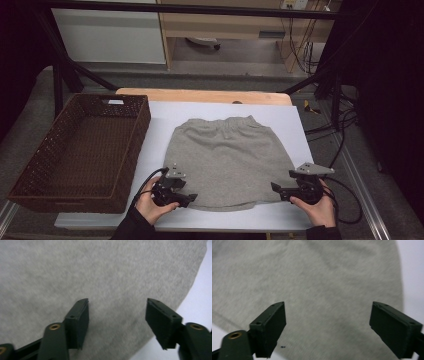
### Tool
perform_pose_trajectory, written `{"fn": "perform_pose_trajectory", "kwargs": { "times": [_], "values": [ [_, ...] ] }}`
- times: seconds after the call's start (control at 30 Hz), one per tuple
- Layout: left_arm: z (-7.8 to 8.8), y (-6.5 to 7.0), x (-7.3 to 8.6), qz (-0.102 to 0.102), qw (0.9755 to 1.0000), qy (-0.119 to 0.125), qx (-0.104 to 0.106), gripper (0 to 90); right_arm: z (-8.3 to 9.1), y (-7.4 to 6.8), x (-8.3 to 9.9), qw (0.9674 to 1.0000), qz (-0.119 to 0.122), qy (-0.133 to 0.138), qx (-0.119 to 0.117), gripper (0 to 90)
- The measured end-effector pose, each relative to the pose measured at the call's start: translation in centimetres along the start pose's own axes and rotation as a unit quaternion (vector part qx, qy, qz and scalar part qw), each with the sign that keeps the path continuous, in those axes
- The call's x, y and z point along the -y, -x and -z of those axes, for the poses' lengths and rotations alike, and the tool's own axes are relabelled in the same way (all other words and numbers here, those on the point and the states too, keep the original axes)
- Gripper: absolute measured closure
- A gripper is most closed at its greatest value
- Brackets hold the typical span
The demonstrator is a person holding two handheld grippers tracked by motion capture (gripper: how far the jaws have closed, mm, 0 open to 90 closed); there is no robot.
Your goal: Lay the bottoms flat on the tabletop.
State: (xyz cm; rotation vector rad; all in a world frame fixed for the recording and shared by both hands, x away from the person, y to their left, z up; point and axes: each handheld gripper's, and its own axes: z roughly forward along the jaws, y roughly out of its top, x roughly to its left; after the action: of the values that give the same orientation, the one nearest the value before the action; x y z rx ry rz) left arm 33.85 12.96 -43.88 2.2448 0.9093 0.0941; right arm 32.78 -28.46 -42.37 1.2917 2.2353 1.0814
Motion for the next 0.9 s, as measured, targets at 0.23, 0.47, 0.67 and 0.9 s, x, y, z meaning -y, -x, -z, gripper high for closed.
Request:
{"fn": "perform_pose_trajectory", "kwargs": {
  "times": [0.23,0.47,0.67,0.9],
  "values": [
    [0.1,0.6,0.4,0.009,0.9999,-0.01,0.003,44.6,-1.5,-1.4,1.3,0.9978,0.017,-0.057,-0.03,30.0],
    [0.0,1.2,0.5,-0.015,0.9993,-0.019,-0.028,60.5,-1.6,-2.2,1.7,0.9965,0.04,-0.067,-0.03,58.7],
    [0.1,1.6,0.7,-0.026,0.999,-0.024,-0.028,85.6,-1.5,-2.3,1.8,0.995,0.044,-0.075,-0.048,87.1],
    [1.0,1.4,0.9,-0.018,0.999,-0.039,-0.012,89.2,0.0,-1.8,1.5,0.9932,0.039,-0.09,-0.063,88.2]
  ]
}}
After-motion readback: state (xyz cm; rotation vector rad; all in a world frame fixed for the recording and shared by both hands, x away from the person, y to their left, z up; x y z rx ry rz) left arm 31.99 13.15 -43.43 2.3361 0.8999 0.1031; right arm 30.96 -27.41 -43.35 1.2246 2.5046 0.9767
